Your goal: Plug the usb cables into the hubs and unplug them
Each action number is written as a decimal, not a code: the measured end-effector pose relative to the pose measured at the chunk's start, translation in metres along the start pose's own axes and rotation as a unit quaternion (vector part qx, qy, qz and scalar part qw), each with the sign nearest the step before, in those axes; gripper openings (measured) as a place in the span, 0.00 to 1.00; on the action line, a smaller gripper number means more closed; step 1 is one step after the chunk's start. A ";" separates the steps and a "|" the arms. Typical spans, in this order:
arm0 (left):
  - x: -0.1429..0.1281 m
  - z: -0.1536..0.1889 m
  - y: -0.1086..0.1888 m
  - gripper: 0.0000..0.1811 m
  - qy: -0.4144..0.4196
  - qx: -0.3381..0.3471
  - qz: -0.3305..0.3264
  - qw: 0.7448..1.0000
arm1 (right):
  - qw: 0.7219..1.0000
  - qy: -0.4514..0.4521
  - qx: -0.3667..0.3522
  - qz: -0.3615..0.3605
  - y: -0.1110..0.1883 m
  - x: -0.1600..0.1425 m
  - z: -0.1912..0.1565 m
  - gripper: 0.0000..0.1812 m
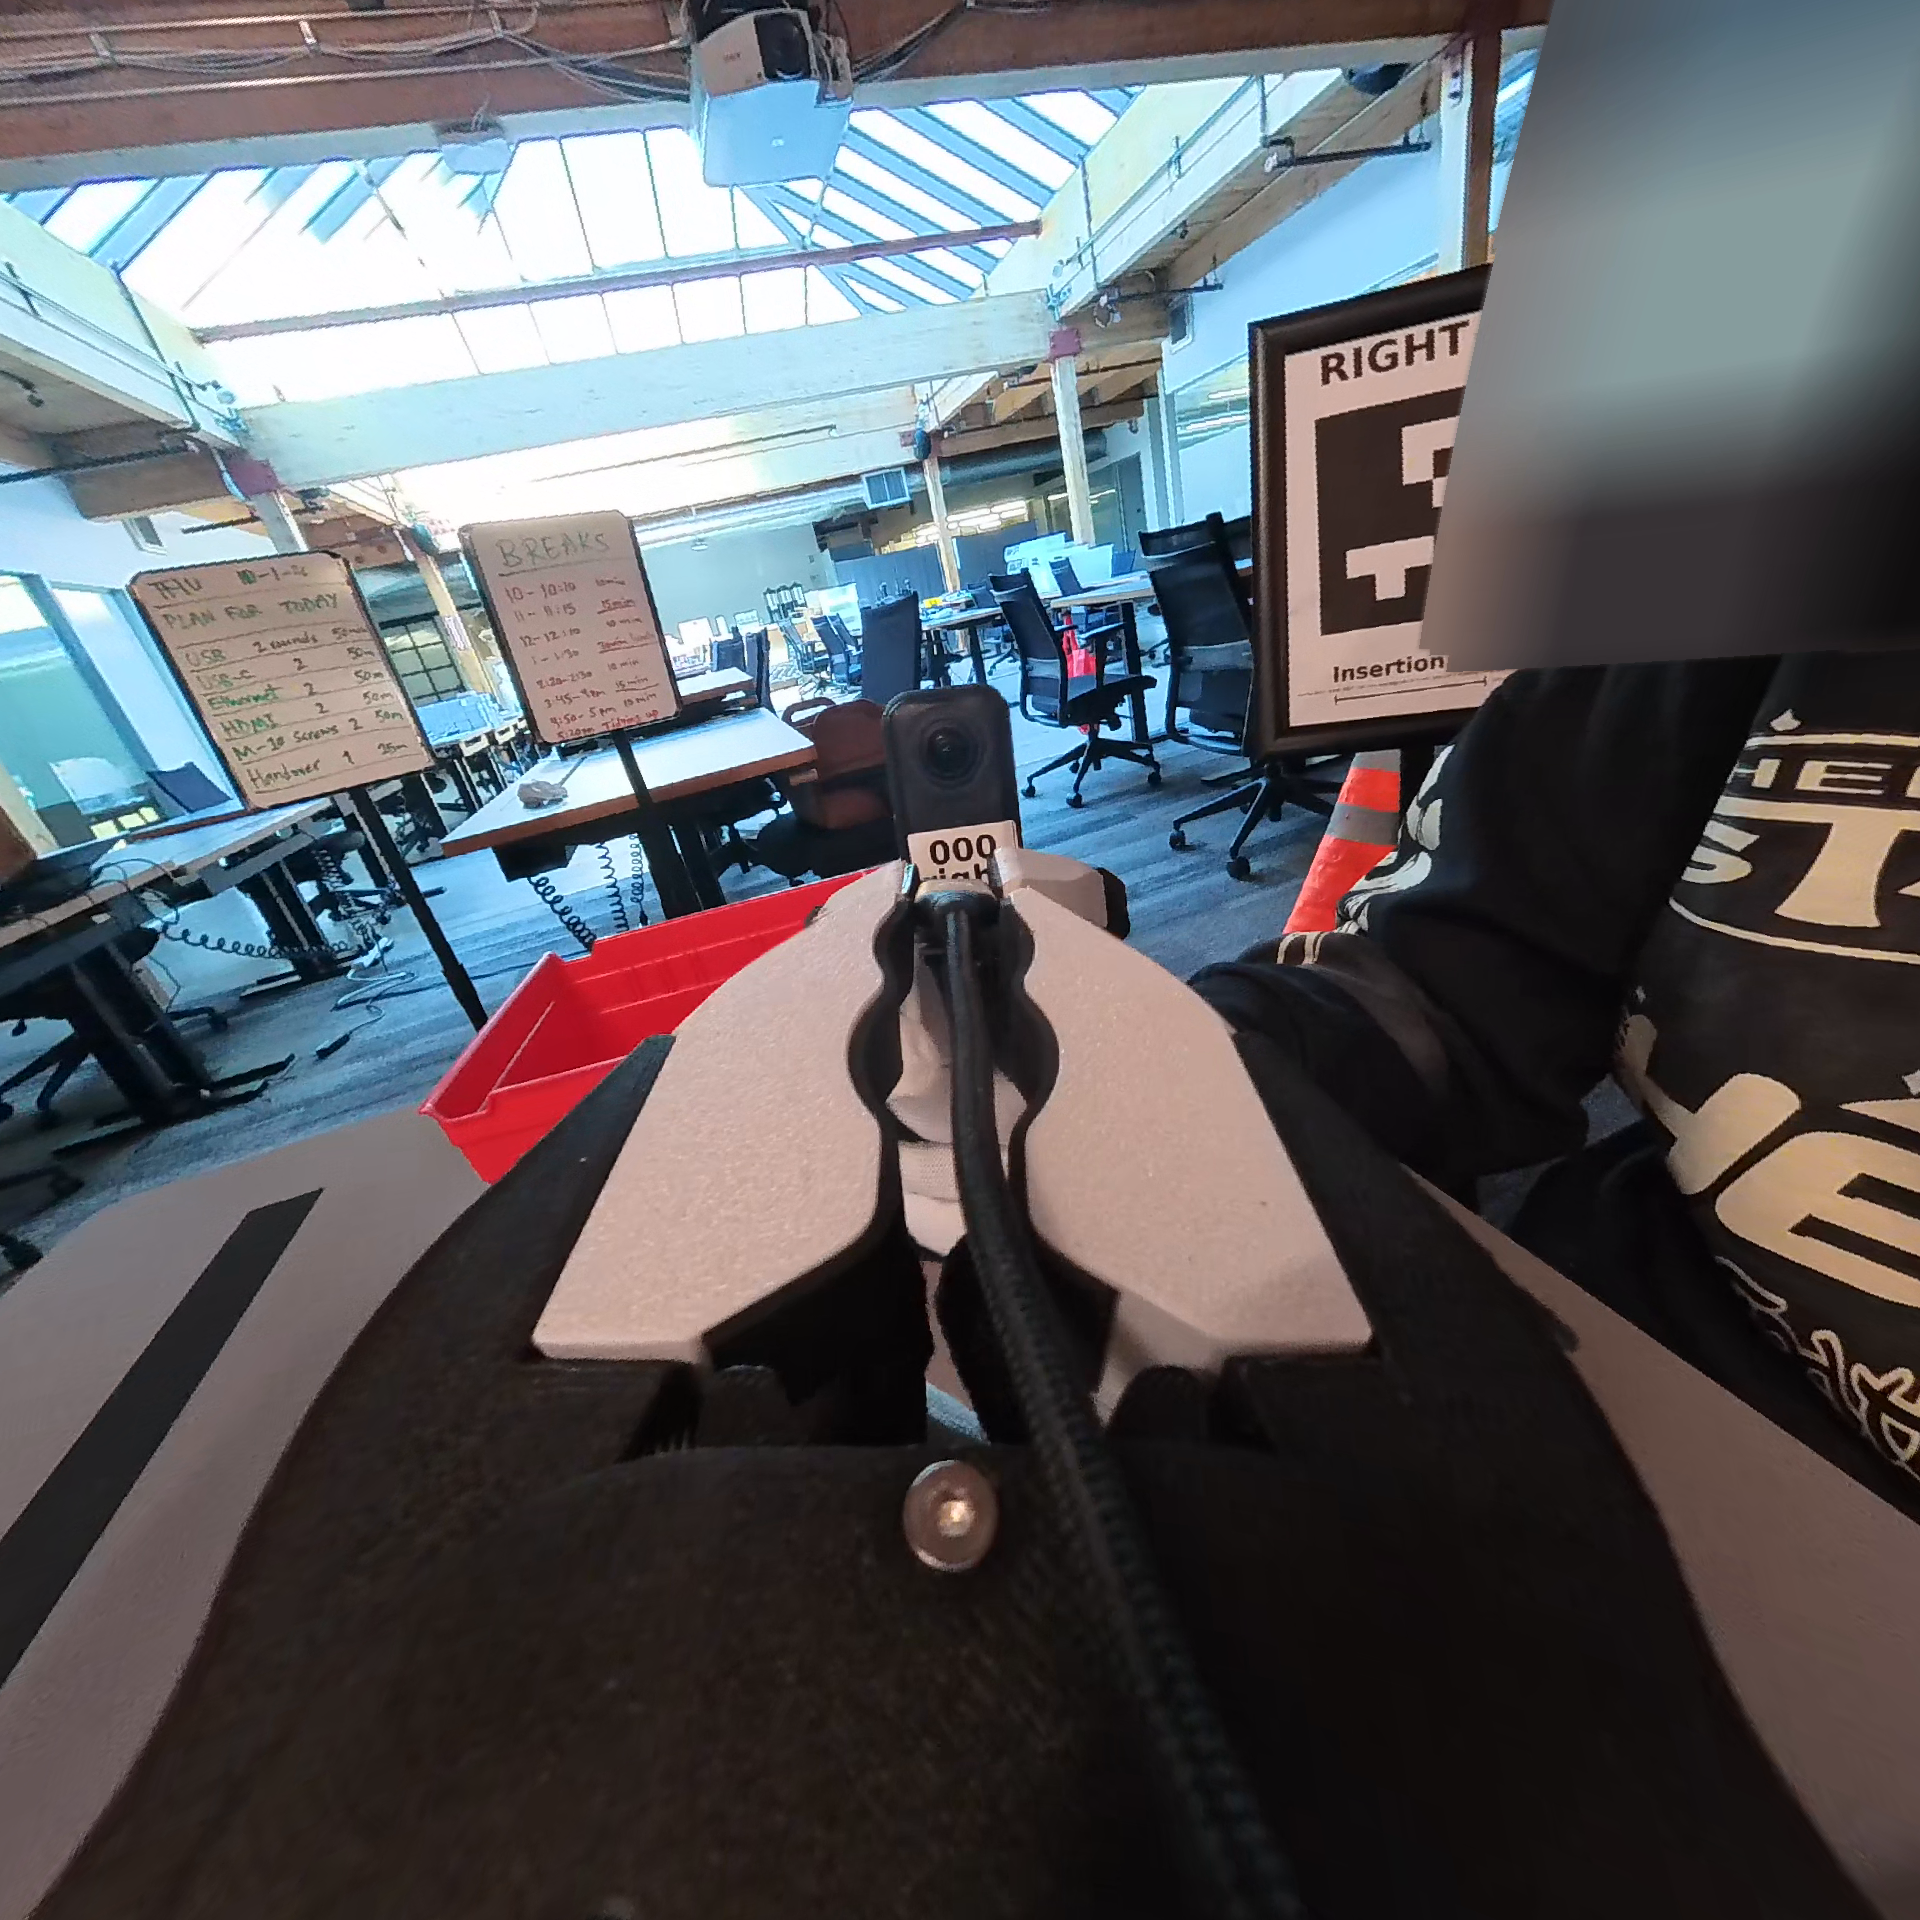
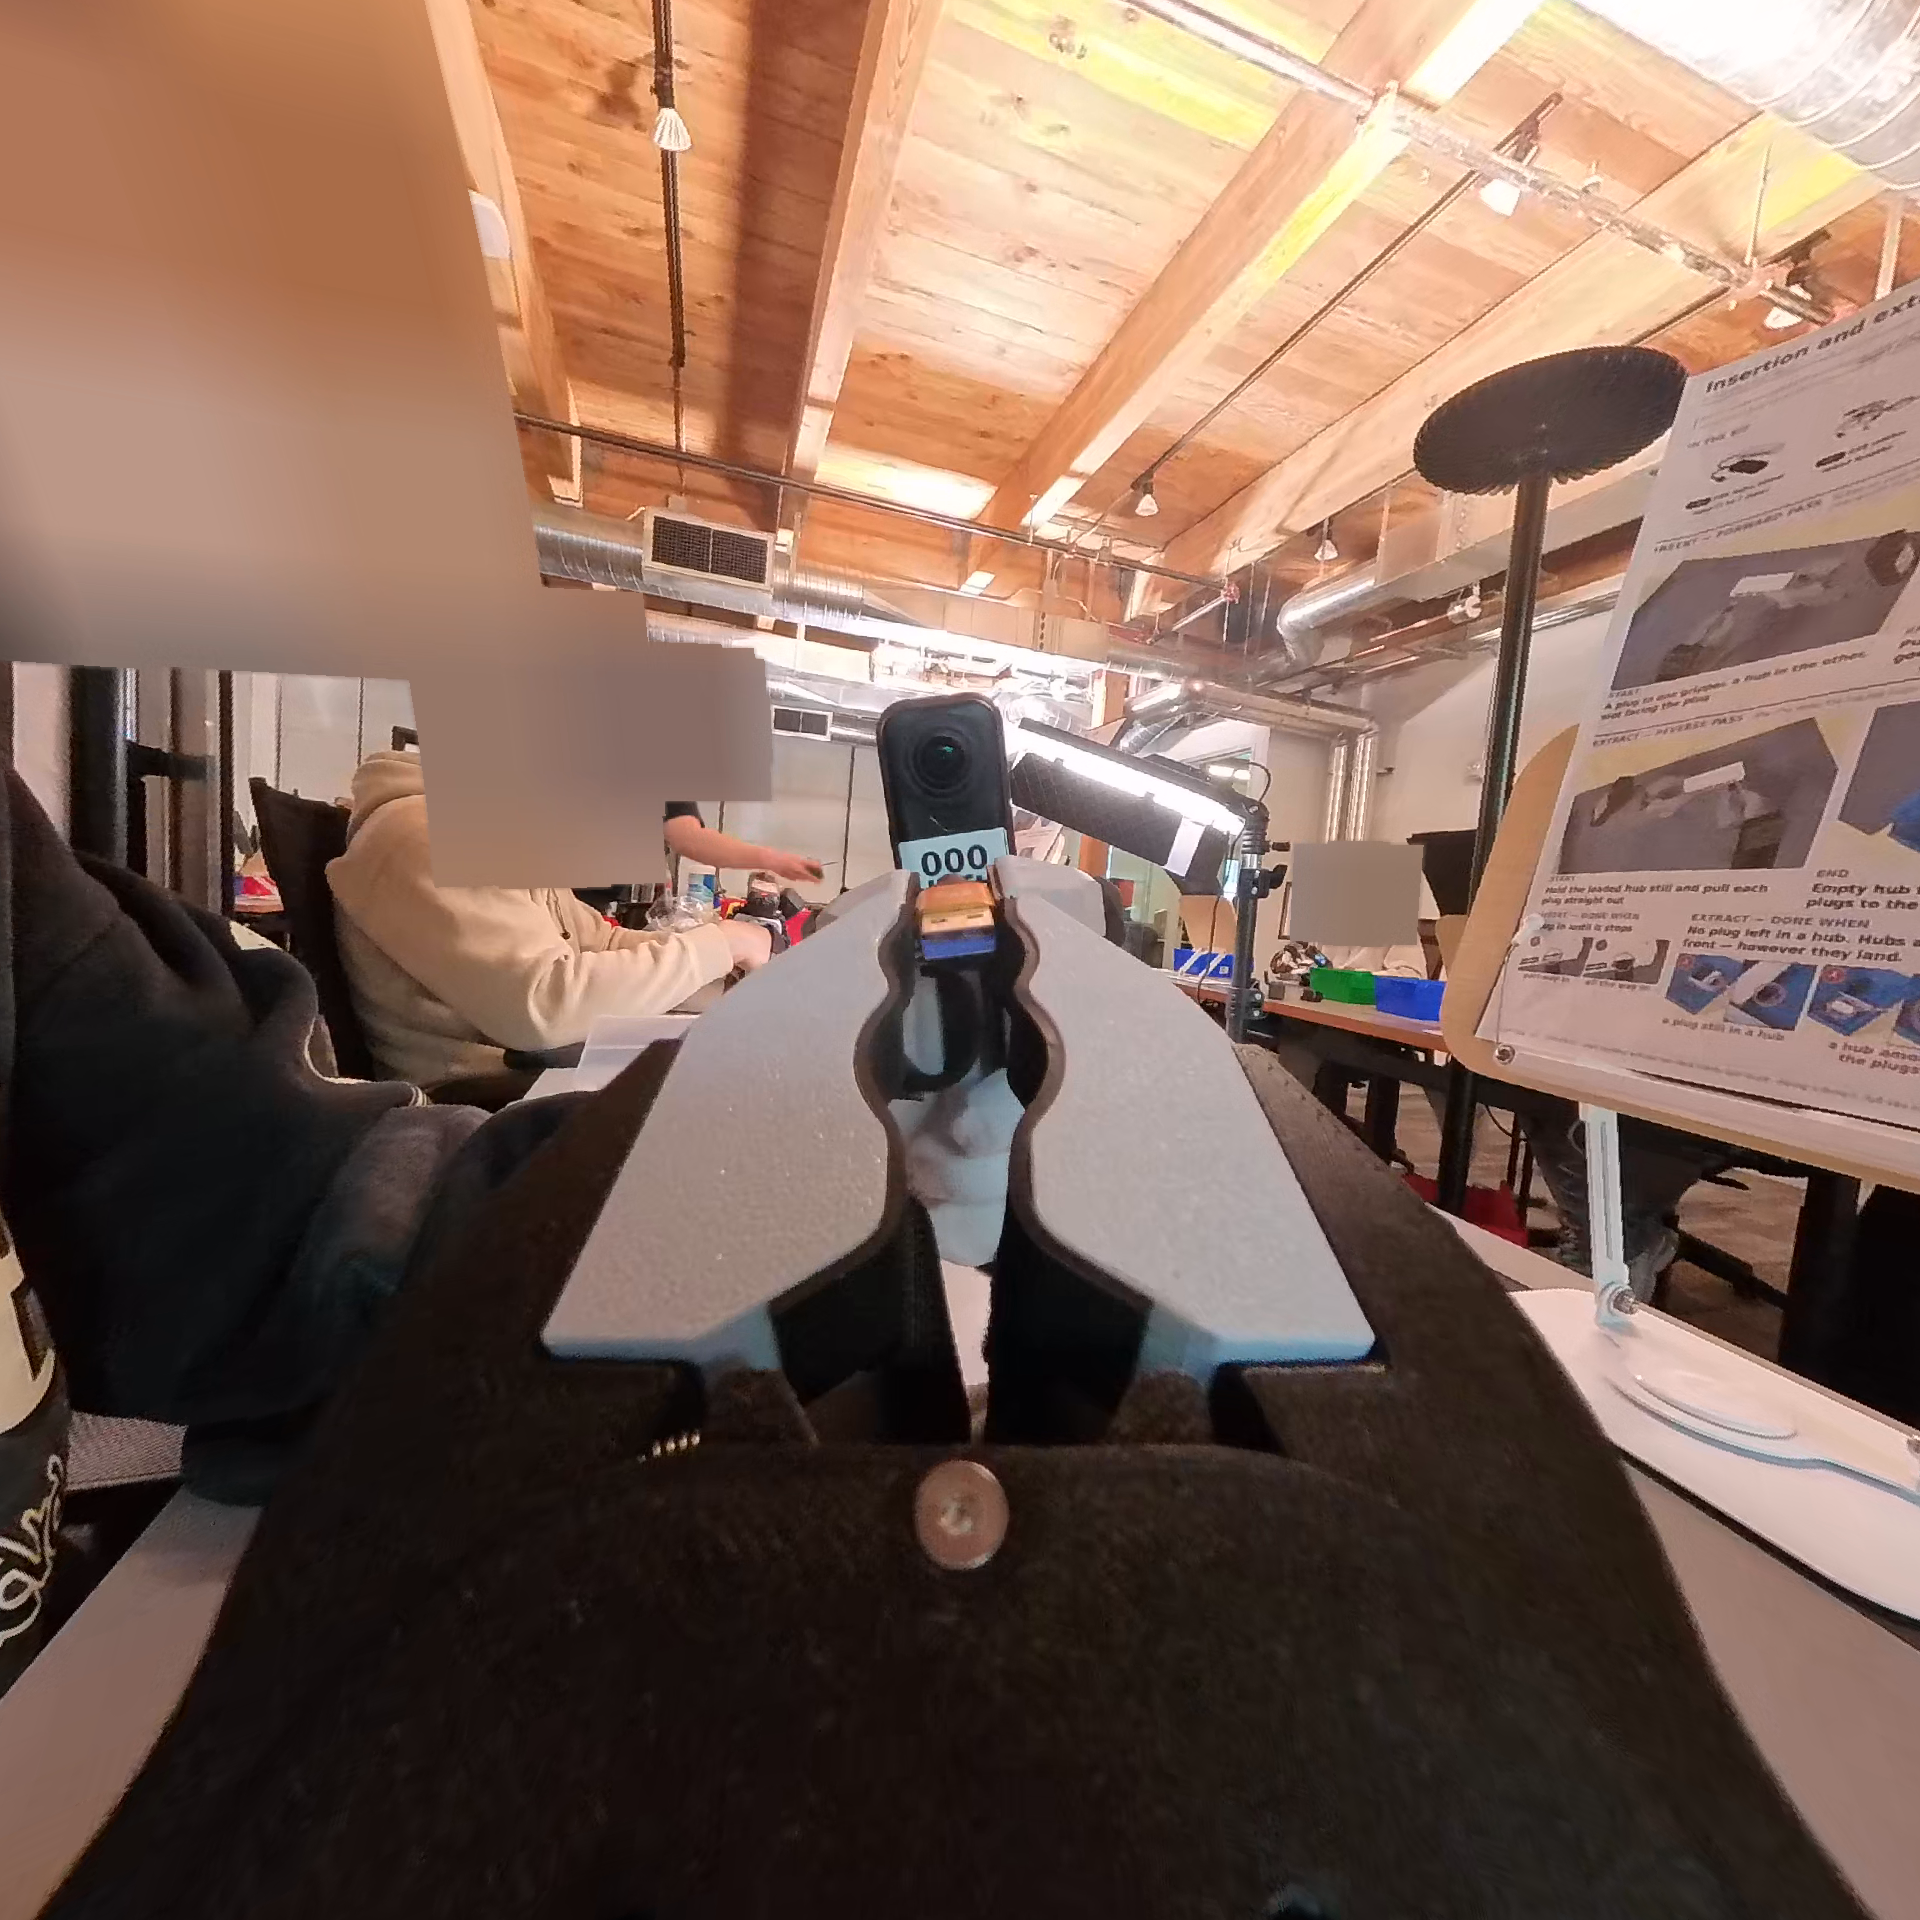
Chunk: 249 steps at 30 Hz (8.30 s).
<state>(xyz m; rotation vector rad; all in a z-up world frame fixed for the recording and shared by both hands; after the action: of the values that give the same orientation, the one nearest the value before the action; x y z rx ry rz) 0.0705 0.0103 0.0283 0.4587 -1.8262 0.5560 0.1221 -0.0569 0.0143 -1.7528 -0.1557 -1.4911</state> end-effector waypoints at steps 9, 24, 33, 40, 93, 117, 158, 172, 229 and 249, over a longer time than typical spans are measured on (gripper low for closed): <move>0.022 -0.022 0.031 0.08 -0.024 0.115 -0.008 0.993 | 0.984 -0.037 -0.081 -0.155 0.002 -0.029 0.026 0.28; 0.094 -0.022 0.094 0.08 -0.145 0.263 0.051 0.952 | 0.779 -0.023 -0.080 -0.621 0.032 -0.168 0.018 0.17; 0.083 -0.027 0.085 0.08 -0.216 0.333 -0.028 0.917 | 0.902 -0.162 -0.172 -0.362 0.014 -0.106 0.049 0.17; 0.047 -0.030 0.049 0.08 -0.224 0.298 -0.099 0.922 | 0.931 -0.281 -0.200 -0.118 0.042 -0.045 0.077 0.17; -0.050 0.025 0.052 0.08 -0.171 0.347 -0.176 0.905 | 0.882 -0.304 -0.196 -0.301 0.033 -0.111 0.044 0.18; -0.084 0.025 0.045 0.08 -0.241 0.342 -0.309 0.854 | 0.891 -0.217 -0.211 -0.339 0.033 -0.110 0.038 0.18; -0.109 0.018 0.054 0.08 -0.168 0.366 -0.369 0.838 | 0.840 0.135 -0.273 -0.449 0.029 -0.103 0.035 0.18; -0.122 0.016 0.057 0.08 -0.082 0.350 -0.389 0.848 | 0.697 0.392 -0.274 -0.534 0.027 -0.107 0.033 0.19; -0.028 0.004 0.081 0.16 -0.224 0.467 -0.305 0.799 | 0.878 -0.041 -0.273 -0.390 0.052 -0.097 0.060 0.47; 0.080 0.209 0.282 0.19 0.099 0.660 -0.382 0.639 | 0.914 0.104 -0.290 -0.263 0.037 -0.060 0.053 0.67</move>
<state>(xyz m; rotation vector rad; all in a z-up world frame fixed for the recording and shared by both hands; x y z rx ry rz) -0.2732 0.1158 0.0061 1.9373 -0.5314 1.1879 0.1659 -0.0241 -0.0545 -2.0942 -0.0799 -2.2850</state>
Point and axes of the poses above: each gripper's, where its closed fingertips meet, y back along the fingers, x out of its top, z = x × y across the jaws, the point moved 5 cm from there along y, back along the fingers, and after that the axes turned 4 degrees about -y, right-handed, at the moved point
